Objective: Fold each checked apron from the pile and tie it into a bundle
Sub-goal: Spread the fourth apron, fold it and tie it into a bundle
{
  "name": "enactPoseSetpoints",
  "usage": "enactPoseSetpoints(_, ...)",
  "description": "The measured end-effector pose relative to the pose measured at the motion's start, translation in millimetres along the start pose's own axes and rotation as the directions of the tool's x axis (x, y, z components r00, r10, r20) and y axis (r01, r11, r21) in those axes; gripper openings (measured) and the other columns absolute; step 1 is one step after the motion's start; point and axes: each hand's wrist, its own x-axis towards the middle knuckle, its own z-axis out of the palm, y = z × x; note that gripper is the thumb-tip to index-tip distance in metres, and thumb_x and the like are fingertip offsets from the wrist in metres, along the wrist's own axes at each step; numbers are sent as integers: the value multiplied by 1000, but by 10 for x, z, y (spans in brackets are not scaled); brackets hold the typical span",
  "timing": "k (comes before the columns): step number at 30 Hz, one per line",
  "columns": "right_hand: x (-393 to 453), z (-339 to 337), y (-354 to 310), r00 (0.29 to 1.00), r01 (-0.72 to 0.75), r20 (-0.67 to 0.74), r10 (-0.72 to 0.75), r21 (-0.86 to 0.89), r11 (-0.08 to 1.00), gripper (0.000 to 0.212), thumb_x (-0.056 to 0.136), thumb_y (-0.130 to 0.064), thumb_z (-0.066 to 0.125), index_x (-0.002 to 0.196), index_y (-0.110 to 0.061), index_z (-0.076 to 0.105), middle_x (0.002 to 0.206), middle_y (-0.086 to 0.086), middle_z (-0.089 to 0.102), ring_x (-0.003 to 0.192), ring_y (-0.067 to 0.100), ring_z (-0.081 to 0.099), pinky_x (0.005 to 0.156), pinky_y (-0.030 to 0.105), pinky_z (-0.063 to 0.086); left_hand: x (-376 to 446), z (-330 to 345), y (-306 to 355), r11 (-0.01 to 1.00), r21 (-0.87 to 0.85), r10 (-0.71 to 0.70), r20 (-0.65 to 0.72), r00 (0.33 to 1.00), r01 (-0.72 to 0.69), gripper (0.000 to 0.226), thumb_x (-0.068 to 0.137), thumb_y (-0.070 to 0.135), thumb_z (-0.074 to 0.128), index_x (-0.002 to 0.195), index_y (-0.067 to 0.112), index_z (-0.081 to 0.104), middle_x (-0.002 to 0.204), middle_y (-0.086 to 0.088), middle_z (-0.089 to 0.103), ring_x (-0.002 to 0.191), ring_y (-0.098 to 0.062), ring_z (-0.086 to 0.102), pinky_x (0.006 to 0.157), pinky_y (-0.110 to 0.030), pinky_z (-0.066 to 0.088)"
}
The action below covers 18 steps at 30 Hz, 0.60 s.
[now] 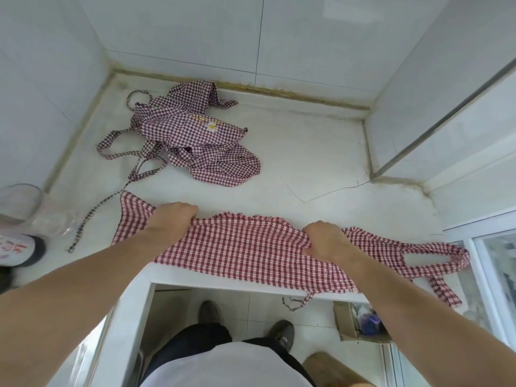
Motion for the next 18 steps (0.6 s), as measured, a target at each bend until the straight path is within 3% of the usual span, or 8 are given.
enactPoseSetpoints(2, -82, 54, -16, 994, 56, -95, -61, -55, 997, 7, 89, -12, 61, 89, -18, 56, 88, -2, 60, 80, 19, 61, 80, 31, 49, -70, 56, -14, 1000, -1, 29, -125, 992, -30, 21, 80, -6, 60, 87, 14, 61, 81, -1, 64, 70, -21, 58, 60, -32, 44)
enactPoseSetpoints(4, -153, 162, -41, 980, 76, -172, -99, -136, 988, 24, 80, 3, 60, 90, -18, 58, 87, -2, 58, 80, 19, 59, 82, 32, 45, -148, 119, -50, 994, -1, 103, -247, 964, -106, 35, 56, -18, 72, 67, 12, 57, 58, -1, 55, 49, -20, 46, 45, -29, 41)
enactPoseSetpoints(7, -224, 386, -57, 968, 86, -213, -136, -227, 970, 40, 54, 8, 76, 87, -13, 67, 79, 2, 63, 73, 23, 63, 73, 37, 49, -317, 210, -76, 993, 18, 113, -305, 945, -113, 43, 42, -18, 80, 58, 12, 54, 50, -1, 49, 41, -19, 41, 45, -22, 31)
enactPoseSetpoints(9, -249, 493, -75, 962, 67, -240, -129, -248, 966, 44, 45, 8, 80, 83, -11, 68, 75, 4, 62, 69, 25, 62, 69, 40, 52, -431, 271, -96, 996, -18, 78, -297, 952, -88, 41, 42, -20, 80, 59, 9, 55, 50, -3, 49, 41, -22, 47, 45, -25, 35)
enactPoseSetpoints(11, -267, 537, -101, 948, 48, -294, -119, -238, 970, 41, 44, 8, 81, 79, -9, 69, 71, 7, 61, 66, 28, 62, 67, 44, 54, -531, 352, -126, 997, -29, 54, -290, 955, -65, 40, 43, -21, 80, 61, 8, 58, 51, -5, 51, 44, -25, 51, 47, -32, 45)
enactPoseSetpoints(14, -271, 586, -124, 943, 31, -316, -108, -241, 970, 36, 49, 7, 82, 79, -8, 69, 73, 8, 61, 68, 30, 61, 69, 47, 54, -659, 506, -145, 998, -49, 20, -285, 958, -35, 35, 50, -20, 77, 67, 6, 61, 61, -9, 57, 58, -30, 57, 62, -44, 53)
enactPoseSetpoints(18, -249, 620, -136, 961, 25, -261, -94, -257, 966, 28, 69, 2, 73, 94, -9, 69, 87, 9, 64, 83, 30, 62, 82, 47, 50, -801, 711, -163, 975, -137, -198, -194, 961, 173, 24, 66, -8, 71, 88, 2, 64, 99, -19, 55, 95, -42, 50, 86, -60, 45)
